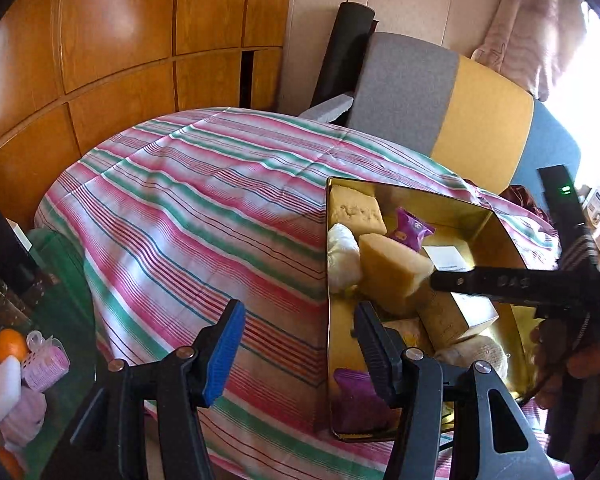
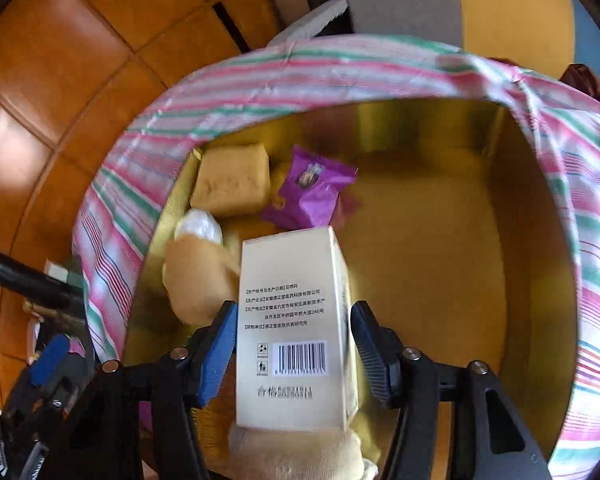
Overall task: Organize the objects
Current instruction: 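Carry the white box into the tray and open the right gripper, then move both tools back toward the remaining items beside the tray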
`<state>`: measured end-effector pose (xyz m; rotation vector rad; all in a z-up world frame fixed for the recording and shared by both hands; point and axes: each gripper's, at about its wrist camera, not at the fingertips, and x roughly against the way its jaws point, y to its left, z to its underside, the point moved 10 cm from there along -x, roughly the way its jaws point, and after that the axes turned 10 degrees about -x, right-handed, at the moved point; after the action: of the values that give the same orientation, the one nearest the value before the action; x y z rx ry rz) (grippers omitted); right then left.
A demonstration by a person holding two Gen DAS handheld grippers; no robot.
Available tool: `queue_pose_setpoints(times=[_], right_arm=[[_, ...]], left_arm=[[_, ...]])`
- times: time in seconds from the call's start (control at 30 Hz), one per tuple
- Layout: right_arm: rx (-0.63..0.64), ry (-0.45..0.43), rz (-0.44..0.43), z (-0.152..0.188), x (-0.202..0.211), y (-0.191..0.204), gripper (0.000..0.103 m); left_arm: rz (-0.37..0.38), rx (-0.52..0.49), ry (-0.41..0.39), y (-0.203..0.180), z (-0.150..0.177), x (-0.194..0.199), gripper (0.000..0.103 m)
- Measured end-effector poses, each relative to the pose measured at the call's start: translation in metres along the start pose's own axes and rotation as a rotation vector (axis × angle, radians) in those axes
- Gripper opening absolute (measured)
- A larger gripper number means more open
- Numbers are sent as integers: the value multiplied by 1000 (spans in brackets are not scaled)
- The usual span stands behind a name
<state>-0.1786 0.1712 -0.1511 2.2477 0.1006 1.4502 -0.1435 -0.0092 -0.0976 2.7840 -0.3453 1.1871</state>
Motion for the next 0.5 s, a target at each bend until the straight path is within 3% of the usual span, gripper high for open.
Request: queue_pose_setpoints(times=[0.5], right_arm=[[172, -245, 153, 25, 91, -20, 60]], left_arm=[[0, -70, -60, -29, -15, 23, 68]])
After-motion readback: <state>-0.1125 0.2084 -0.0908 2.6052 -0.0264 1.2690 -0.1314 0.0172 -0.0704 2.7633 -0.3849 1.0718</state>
